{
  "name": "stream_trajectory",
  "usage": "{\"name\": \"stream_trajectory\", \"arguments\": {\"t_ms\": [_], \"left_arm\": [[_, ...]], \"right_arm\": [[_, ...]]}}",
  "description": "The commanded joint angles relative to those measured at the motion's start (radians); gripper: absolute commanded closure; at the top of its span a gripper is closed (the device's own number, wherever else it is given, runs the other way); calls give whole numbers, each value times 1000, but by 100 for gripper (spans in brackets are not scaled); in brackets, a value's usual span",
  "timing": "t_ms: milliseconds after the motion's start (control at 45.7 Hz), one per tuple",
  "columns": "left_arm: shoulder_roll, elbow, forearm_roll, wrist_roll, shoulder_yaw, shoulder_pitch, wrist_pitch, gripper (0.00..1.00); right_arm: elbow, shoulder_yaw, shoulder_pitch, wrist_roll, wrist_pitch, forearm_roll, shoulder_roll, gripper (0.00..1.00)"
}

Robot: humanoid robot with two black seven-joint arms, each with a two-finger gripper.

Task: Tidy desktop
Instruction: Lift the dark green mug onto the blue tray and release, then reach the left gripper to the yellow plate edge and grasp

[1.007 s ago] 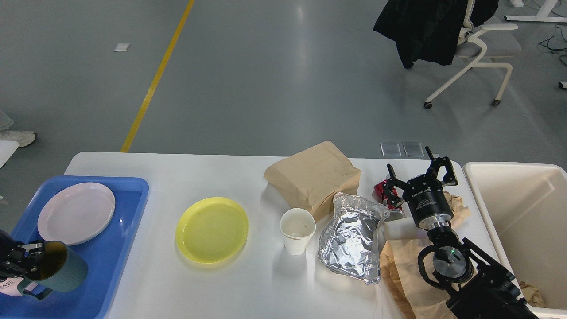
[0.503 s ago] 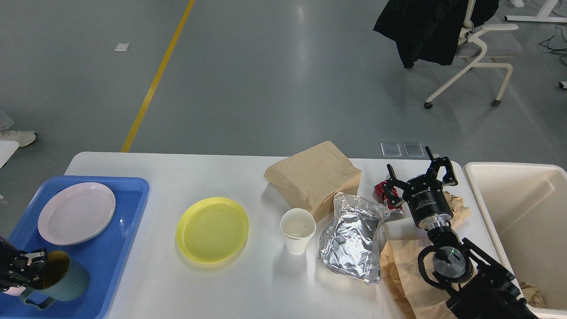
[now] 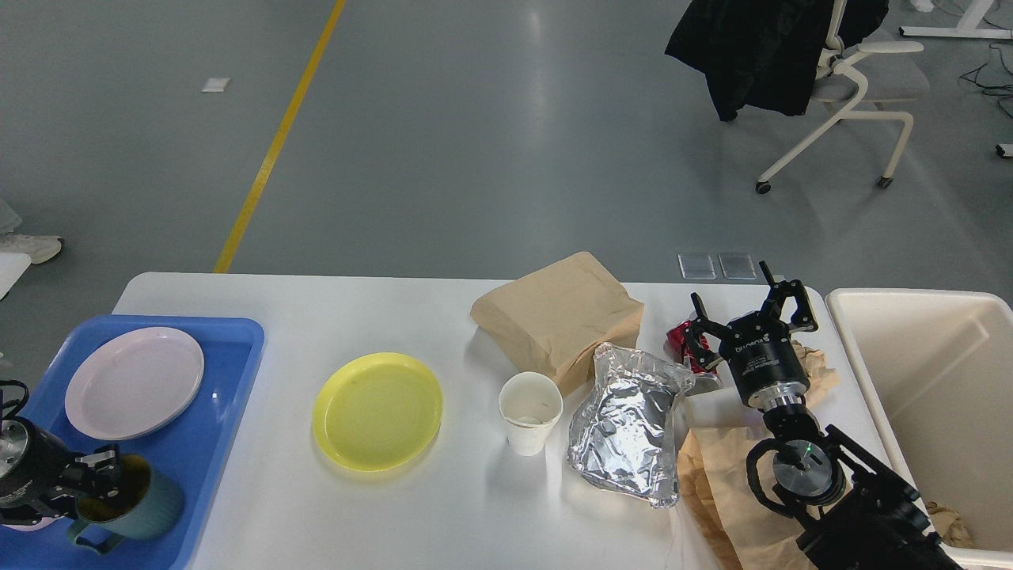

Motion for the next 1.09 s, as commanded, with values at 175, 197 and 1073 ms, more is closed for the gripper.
{"name": "stream_trajectory", "arguments": {"t_ms": [175, 197, 1073], "left_arm": [[6, 0, 1, 4, 5, -2, -6, 8], [8, 0, 1, 4, 5, -3, -9, 8], [-395, -724, -363, -19, 718, -1178, -25, 8]], "right_arm": [[0, 0, 0, -1, 0, 0, 0, 0], [0, 0, 0, 1, 0, 0, 0, 0], [-1, 0, 0, 1, 0, 0, 0, 0]]}}
